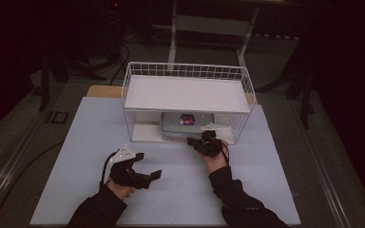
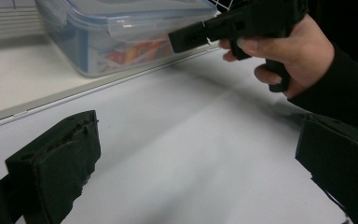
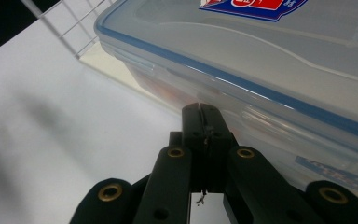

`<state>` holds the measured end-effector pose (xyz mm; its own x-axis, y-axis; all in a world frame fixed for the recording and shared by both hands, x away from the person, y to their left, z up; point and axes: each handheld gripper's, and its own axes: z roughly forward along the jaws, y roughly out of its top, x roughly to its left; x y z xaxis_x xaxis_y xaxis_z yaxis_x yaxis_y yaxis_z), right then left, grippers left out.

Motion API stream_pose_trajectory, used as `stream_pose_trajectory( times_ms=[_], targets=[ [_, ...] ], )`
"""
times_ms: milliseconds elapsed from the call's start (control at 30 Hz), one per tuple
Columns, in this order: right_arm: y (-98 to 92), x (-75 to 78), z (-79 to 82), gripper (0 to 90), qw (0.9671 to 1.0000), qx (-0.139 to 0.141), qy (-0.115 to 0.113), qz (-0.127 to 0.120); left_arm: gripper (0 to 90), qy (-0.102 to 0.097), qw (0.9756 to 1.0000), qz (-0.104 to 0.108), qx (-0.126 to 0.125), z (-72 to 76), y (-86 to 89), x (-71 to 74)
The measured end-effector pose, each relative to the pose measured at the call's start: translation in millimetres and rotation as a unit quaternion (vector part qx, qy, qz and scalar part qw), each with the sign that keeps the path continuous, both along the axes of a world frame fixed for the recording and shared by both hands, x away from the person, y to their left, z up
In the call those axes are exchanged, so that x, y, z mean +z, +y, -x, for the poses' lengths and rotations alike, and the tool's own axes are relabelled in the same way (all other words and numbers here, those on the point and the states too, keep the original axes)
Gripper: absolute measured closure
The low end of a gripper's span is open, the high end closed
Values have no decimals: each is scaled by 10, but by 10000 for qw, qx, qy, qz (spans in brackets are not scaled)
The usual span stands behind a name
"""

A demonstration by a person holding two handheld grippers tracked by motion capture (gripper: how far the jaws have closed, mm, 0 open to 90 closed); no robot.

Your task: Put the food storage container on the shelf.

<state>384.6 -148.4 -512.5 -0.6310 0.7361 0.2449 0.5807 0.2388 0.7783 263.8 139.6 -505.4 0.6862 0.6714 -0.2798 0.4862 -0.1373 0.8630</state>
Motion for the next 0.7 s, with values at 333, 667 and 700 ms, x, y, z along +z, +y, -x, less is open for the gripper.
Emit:
stream_pose_trajectory(
  times_ms=[333, 667, 700],
  targets=[
    [-16, 0, -186, 899, 9997, -247, 0, -55, 0, 15, 10000, 14, 0, -4, 17, -7],
    [50, -9, -285, 899, 9998, -142, -99, -10, 0, 2, 10000, -17, -4, -2, 16, -11],
    [50, -9, -285, 899, 9998, -142, -99, -10, 0, 2, 10000, -17, -4, -2, 16, -11]
  ],
)
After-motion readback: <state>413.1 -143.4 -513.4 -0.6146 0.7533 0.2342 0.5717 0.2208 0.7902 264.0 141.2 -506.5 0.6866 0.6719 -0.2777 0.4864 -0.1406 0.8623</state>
